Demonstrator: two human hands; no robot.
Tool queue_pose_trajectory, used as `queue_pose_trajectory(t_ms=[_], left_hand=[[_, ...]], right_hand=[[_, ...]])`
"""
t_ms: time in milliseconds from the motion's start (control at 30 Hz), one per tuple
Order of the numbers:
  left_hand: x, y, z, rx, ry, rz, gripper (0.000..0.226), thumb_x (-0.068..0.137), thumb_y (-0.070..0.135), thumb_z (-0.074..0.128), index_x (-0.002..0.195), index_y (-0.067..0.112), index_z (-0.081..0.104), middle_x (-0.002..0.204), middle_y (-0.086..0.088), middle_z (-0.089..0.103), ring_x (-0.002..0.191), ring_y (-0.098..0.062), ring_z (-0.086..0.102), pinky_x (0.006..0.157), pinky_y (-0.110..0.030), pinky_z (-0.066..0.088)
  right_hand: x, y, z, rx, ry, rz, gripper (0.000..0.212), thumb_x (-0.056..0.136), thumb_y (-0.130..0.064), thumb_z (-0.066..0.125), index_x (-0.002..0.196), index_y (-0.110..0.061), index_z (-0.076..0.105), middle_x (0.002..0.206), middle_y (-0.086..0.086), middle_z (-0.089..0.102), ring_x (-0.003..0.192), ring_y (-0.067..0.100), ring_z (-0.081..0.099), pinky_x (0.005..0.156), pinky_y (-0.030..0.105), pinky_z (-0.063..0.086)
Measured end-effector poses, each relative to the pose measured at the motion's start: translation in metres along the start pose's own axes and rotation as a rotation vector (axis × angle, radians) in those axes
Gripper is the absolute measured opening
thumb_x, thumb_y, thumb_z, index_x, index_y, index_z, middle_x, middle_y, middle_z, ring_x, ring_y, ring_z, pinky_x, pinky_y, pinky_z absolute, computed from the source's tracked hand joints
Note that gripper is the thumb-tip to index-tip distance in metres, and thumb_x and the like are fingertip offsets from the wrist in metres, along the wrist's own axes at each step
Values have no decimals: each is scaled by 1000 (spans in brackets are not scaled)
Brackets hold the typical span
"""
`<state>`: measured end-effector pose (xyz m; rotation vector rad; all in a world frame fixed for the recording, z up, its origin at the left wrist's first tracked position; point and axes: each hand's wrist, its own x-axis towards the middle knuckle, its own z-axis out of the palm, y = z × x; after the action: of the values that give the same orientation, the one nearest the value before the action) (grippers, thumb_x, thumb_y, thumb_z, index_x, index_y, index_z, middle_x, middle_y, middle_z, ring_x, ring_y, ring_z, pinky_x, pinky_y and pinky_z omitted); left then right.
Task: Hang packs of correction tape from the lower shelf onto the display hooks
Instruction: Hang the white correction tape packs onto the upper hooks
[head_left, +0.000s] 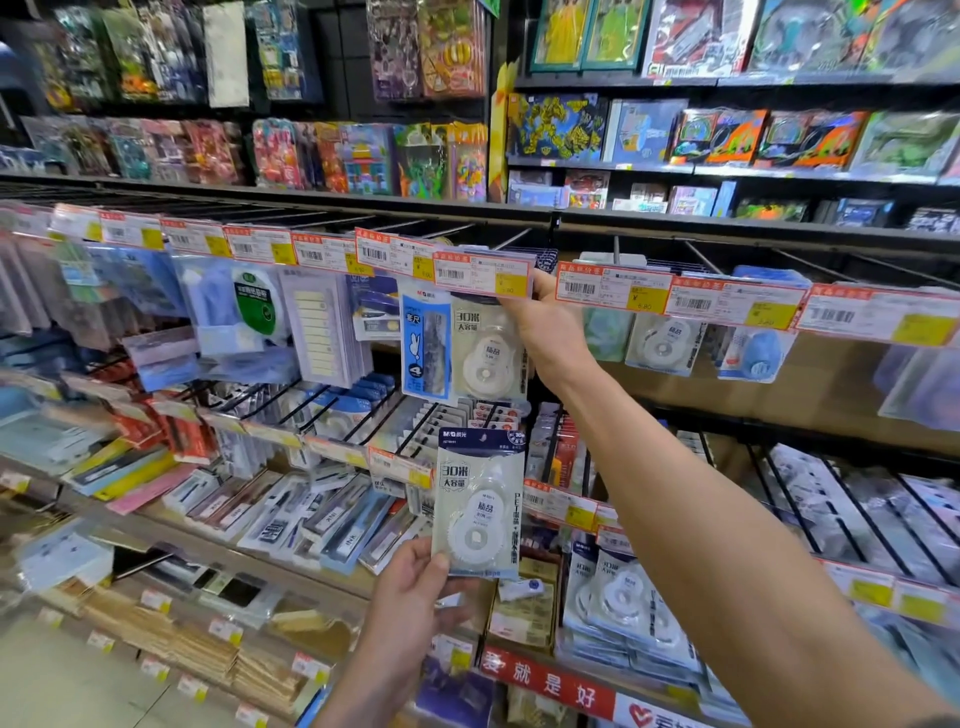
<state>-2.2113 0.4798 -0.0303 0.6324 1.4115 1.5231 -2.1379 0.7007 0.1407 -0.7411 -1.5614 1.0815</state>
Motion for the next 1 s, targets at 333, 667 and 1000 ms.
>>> queue_pose_trajectory(t_ms=[333,667,1000], left_hand=[[4,-2,4,10,-1,17,16,103,13,51,116,13,60,99,-2,77,94,-22,74,70,-37,60],[7,-5,7,-23,-11,13,15,102,10,52,115,11,60,99,-5,77,91,-24,74,63,-35,59],[18,-7,4,10,-34,83,14,103,10,49,112,10,60,95,-3,77,85,-19,75,61,-30,57]], right_hand=[[11,8,1,17,44,-28,21,81,-55,78,83,-36,69,101,7,74,102,36,70,96,61,52],[15,10,-8,8,76,-4,23,80,-44,85,91,-29,73,100,-6,78,98,11,72,101,45,55],[57,33,-11,-107,225,-57,12,89,-27,77,91,-17,70,90,-6,72,90,15,68,87,32,57]])
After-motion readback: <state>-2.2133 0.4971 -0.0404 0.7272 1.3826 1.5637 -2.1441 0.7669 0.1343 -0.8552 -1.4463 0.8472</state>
